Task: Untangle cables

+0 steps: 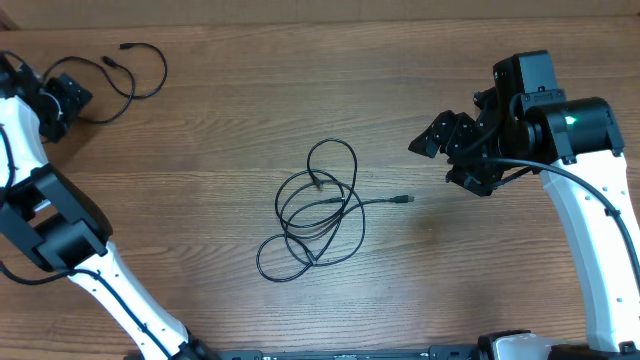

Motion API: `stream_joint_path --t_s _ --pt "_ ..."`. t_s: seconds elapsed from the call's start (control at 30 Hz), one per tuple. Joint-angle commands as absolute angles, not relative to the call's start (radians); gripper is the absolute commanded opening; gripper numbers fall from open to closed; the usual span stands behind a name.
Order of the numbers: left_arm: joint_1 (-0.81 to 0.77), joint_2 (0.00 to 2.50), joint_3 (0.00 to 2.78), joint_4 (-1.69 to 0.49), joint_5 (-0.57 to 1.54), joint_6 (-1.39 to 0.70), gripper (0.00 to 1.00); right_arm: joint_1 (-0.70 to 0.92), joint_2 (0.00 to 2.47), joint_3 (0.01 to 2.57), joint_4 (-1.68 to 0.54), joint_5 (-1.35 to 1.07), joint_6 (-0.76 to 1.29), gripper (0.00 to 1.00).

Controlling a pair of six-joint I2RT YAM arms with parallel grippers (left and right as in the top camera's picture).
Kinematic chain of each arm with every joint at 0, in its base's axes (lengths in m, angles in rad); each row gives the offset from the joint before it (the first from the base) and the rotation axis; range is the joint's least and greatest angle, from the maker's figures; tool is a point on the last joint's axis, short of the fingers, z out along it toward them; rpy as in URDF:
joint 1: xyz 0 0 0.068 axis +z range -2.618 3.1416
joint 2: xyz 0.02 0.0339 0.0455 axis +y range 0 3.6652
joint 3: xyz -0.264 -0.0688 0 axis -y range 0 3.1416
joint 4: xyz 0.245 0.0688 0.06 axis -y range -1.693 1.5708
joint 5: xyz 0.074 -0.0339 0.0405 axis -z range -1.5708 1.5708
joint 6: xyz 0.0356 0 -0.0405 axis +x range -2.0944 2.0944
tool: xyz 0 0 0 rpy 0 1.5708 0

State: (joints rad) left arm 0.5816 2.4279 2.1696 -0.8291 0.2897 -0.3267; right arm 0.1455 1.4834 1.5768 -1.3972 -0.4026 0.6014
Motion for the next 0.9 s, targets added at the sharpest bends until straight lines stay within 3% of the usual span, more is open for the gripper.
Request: stream_joint_path --t_s 0.0,0.1,0.17,0.5,0.87 --pt "0.546 2.433 2.159 -0.864 0.173 -0.284 0.59 0.145 1.483 1.571 -1.394 -0.392 0.593 0.79" --pt "0.517 2.433 2.141 -0.88 0.11 -0.284 0.33 0.146 1.483 1.571 -1.398 -0.393 0.593 0.79" --pt "0.492 2.433 2.119 -0.883 0.002 -0.284 0.05 0.146 1.483 1.571 -1.398 -0.393 0.593 0.79" --pt "0.48 2.433 2.026 -0.823 -0.052 -0.284 0.04 0.147 1.483 1.571 -1.405 -0.392 0.593 0.79" --pt "0.478 2.466 1.997 -0.748 0.023 -0.284 0.04 0.147 1.483 1.571 -1.406 -0.393 0.593 0.79"
